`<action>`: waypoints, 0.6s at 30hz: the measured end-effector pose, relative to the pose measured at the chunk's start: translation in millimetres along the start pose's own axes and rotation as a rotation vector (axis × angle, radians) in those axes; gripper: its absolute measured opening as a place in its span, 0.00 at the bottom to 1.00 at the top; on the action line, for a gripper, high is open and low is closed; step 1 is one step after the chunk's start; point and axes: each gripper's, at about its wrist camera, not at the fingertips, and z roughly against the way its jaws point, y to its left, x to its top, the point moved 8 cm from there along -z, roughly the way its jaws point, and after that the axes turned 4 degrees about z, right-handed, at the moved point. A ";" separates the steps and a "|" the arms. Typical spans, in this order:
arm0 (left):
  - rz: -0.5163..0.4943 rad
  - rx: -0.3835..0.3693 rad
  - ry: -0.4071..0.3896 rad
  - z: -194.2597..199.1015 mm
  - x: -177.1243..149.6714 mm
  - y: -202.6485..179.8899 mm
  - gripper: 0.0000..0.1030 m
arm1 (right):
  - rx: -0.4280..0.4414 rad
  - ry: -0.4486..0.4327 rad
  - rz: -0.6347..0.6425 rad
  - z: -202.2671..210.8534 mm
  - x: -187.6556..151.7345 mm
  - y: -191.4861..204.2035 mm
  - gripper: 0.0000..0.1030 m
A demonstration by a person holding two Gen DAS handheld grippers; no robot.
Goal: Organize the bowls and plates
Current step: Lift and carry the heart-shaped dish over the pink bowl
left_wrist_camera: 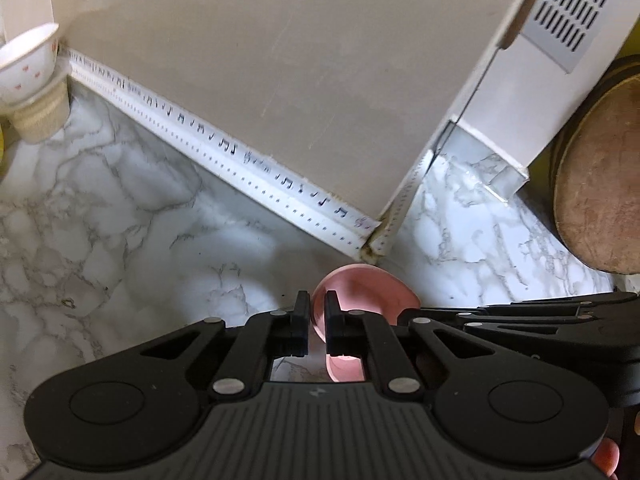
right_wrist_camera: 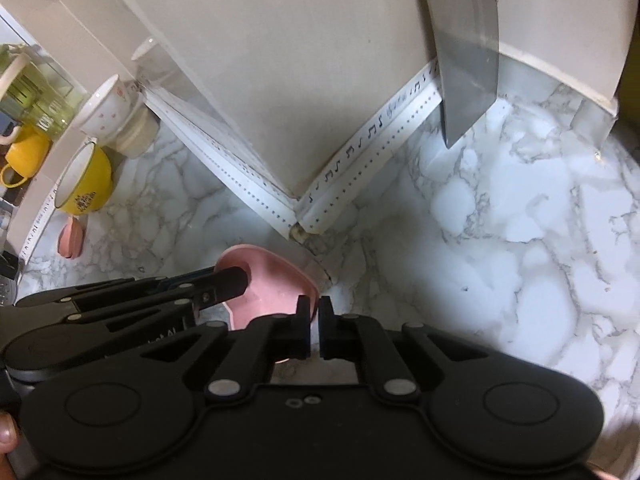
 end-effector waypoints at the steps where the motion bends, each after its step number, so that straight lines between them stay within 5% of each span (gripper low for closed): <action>1: -0.003 -0.005 -0.003 3.7 0.3 -1.9 0.06 | -0.002 -0.006 0.001 4.4 -0.1 0.7 0.04; 18: -0.064 -0.049 -0.065 82.4 -10.4 -35.2 0.06 | -0.035 -0.099 0.019 82.7 -24.6 25.2 0.04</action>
